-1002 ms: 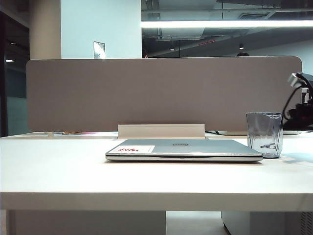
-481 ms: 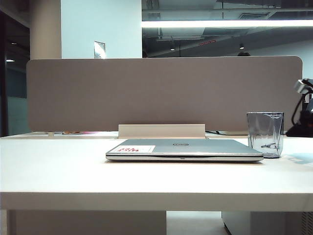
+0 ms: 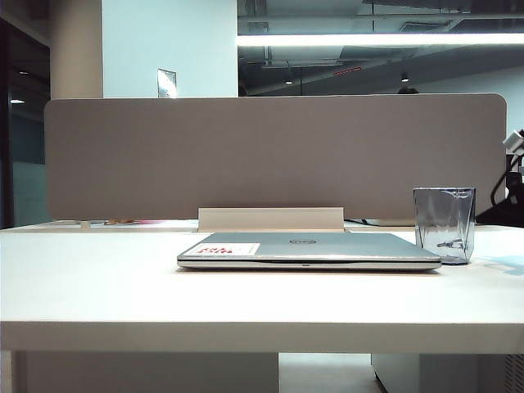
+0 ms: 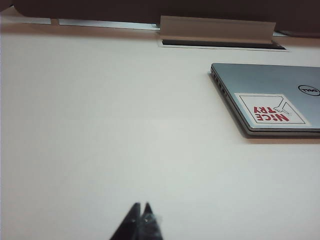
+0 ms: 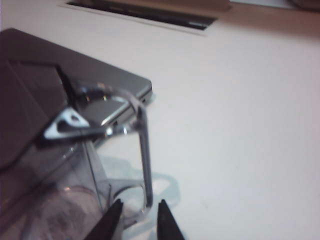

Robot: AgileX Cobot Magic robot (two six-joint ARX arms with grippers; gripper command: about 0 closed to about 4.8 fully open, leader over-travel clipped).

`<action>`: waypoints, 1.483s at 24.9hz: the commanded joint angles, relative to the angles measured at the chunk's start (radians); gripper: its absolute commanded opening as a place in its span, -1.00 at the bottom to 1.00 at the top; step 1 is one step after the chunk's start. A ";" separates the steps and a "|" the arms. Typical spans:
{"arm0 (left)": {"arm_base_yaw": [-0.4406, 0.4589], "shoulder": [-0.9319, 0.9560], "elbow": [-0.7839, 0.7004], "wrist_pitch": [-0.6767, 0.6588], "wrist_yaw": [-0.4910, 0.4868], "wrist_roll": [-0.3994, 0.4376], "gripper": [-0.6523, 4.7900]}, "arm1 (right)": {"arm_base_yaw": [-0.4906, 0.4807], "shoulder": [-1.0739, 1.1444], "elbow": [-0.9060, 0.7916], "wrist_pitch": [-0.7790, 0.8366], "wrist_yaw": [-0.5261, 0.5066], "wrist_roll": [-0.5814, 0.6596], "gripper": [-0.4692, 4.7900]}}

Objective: Pick up the water cup and place it on the side of the laptop close to you.

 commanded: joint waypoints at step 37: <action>0.002 0.000 0.003 -0.015 0.000 0.004 -0.78 | 0.069 0.085 0.101 0.085 0.058 0.060 -0.85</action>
